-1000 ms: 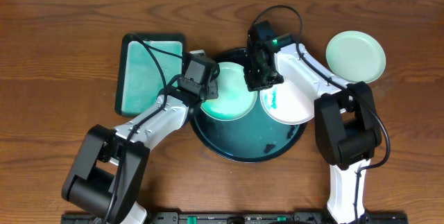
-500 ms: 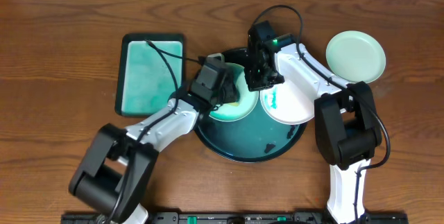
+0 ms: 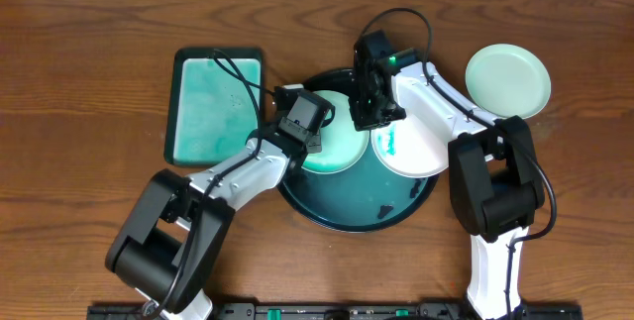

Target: Clean dirty plates on tray and stack at the side

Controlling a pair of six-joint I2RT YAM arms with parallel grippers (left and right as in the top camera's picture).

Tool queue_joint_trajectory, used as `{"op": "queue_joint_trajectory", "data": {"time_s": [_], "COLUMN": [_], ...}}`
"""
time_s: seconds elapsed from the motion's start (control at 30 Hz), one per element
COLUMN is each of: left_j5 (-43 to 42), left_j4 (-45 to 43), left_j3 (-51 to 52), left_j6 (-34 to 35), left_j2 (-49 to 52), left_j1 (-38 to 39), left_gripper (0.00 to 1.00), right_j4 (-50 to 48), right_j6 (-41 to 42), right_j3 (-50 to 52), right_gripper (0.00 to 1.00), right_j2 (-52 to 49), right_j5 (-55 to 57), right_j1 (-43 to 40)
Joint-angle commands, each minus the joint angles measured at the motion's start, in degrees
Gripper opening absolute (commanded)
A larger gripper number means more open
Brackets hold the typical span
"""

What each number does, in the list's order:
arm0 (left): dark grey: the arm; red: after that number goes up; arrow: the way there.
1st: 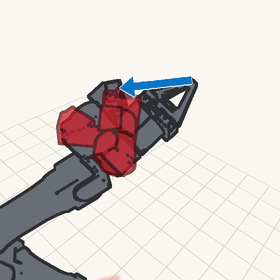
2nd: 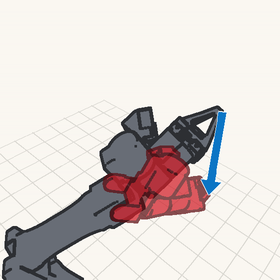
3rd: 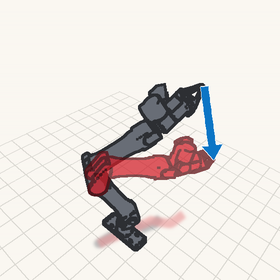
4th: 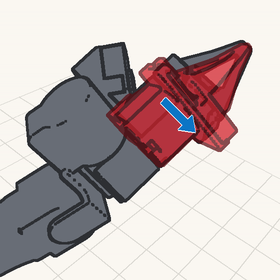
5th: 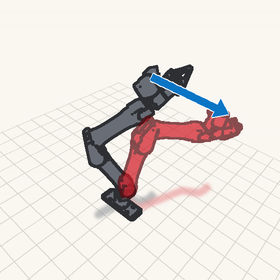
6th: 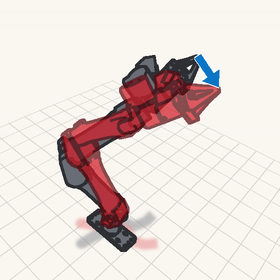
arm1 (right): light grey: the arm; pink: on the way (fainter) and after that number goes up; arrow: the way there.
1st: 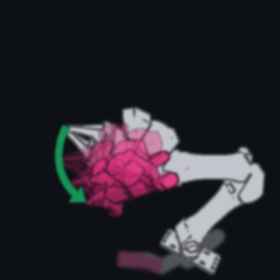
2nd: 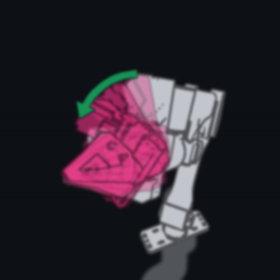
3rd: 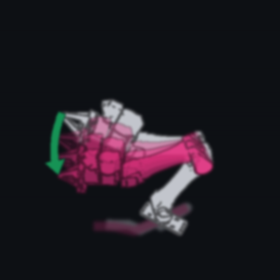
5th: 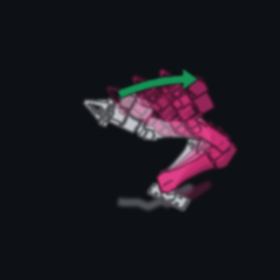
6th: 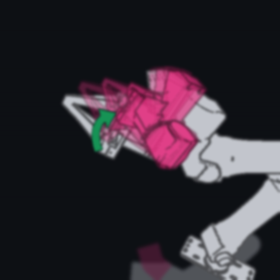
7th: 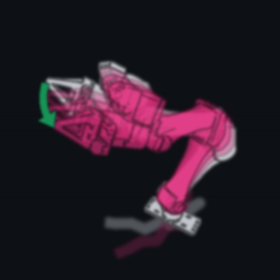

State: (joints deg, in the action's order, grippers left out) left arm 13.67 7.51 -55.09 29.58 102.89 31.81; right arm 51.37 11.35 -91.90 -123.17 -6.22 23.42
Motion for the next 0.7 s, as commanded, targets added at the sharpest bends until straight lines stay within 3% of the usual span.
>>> {"op": "queue_joint_trajectory", "data": {"time_s": [0.0, 0.17, 0.4, 0.57, 0.67], "left_j5": [8.96, 1.18, 0.37, -0.17, -6.95], "left_j4": [0.42, -2.45, -0.63, 3.10, 4.02], "left_j3": [1.68, 1.68, 1.70, 1.70, 1.79], "left_j6": [-4.04, -3.98, -1.03, -0.72, 0.26], "left_j2": [-4.42, -12.00, -19.39, -18.97, -17.84], "left_j1": [-0.98, -1.60, -8.96, -16.44, -19.69], "left_gripper": [0.07, 0.07, 0.07, 0.07, 0.07], "right_j4": [-0.22, -1.14, -1.09, -1.40, -1.57], "right_j6": [0.15, -0.31, -5.07, -8.90, -11.54], "right_j3": [-0.72, -1.33, -3.45, -3.87, -3.87], "right_gripper": [0.01, 0.01, 0.01, 0.01, 0.01], "right_j2": [0.02, 0.70, 5.86, 11.02, 14.03], "right_j5": [1.27, 1.22, 2.40, 14.49, 22.77], "right_j1": [-0.44, -0.37, 0.59, 2.91, 5.25]}}
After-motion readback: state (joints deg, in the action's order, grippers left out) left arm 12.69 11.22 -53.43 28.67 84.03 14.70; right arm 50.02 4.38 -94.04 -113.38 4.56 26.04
